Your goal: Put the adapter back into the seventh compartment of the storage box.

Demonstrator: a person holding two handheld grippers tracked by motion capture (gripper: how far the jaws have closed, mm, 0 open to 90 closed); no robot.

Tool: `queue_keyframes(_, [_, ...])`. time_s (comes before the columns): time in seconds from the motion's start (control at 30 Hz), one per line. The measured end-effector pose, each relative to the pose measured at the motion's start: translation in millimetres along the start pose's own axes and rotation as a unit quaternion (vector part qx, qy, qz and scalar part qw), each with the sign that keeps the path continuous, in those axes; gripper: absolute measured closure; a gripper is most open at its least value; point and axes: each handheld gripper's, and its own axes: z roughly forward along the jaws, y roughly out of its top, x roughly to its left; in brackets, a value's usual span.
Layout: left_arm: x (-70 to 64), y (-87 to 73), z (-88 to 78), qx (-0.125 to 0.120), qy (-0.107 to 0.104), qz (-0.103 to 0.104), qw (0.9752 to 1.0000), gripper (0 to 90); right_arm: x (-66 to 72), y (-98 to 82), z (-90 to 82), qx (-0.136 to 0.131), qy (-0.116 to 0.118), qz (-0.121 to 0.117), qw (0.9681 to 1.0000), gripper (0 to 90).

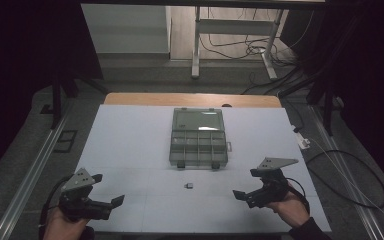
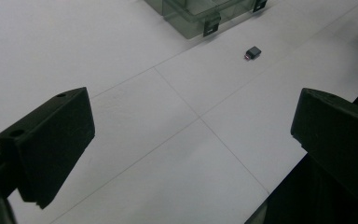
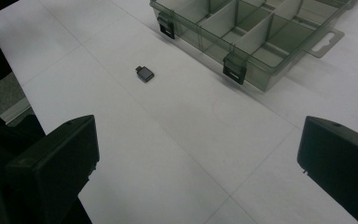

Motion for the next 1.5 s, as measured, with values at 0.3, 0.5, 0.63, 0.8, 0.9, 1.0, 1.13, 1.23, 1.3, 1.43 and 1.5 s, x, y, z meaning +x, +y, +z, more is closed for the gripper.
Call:
queue_keyframes(0.3, [0.7,-0.1,0.0,0.000,0.000,-0.003,1.0000,0.0,0.4,8.0,12.3,0.002,0.006,-0.002,1.0000,0.0])
queue_keyframes(0.5, [0.9,-0.2,-0.1,-0.001,-0.001,-0.004,1.0000,0.0,3.1,15.0,23.9,0.009,0.012,-0.008,0.9999,0.0])
queue_keyframes(0.63, [0.8,-0.2,0.0,-0.001,-0.001,-0.004,1.0000,0.0,4.7,19.2,30.8,0.013,0.014,-0.011,0.9998,0.0])
queue_keyframes(0.8, [1.1,-0.2,0.1,0.000,-0.001,-0.005,1.0000,0.0,6.0,24.6,39.1,0.018,0.014,-0.014,0.9996,0.0])
queue_keyframes(0.9, [1.0,-0.2,0.1,0.000,-0.001,-0.005,1.0000,0.0,6.9,26.8,42.7,0.020,0.015,-0.015,0.9996,0.0])
queue_keyframes(1.0, [1.1,-0.2,0.0,-0.001,-0.002,-0.004,1.0000,0.0,8.6,30.0,49.1,0.025,0.019,-0.019,0.9993,0.0])
queue_keyframes(1.13, [1.2,-0.3,-0.1,-0.001,-0.002,-0.004,1.0000,0.0,10.7,33.8,56.2,0.033,0.022,-0.022,0.9990,0.0])
queue_keyframes(1.23, [1.2,-0.3,-0.1,-0.001,-0.002,-0.004,1.0000,0.0,12.1,36.4,60.8,0.037,0.021,-0.024,0.9988,0.0])
queue_keyframes(1.3, [1.4,-0.4,-0.1,-0.001,-0.003,-0.004,1.0000,0.0,13.3,38.2,64.7,0.042,0.022,-0.023,0.9986,0.0])
queue_keyframes(1.43, [1.4,-0.3,0.0,-0.001,-0.003,-0.004,1.0000,0.0,17.6,42.1,72.1,0.057,0.022,-0.035,0.9975,0.0])
queue_keyframes(1.5, [1.4,-0.3,0.0,-0.001,-0.003,-0.004,1.0000,0.0,19.6,43.6,75.3,0.060,0.022,-0.041,0.9971,0.0])
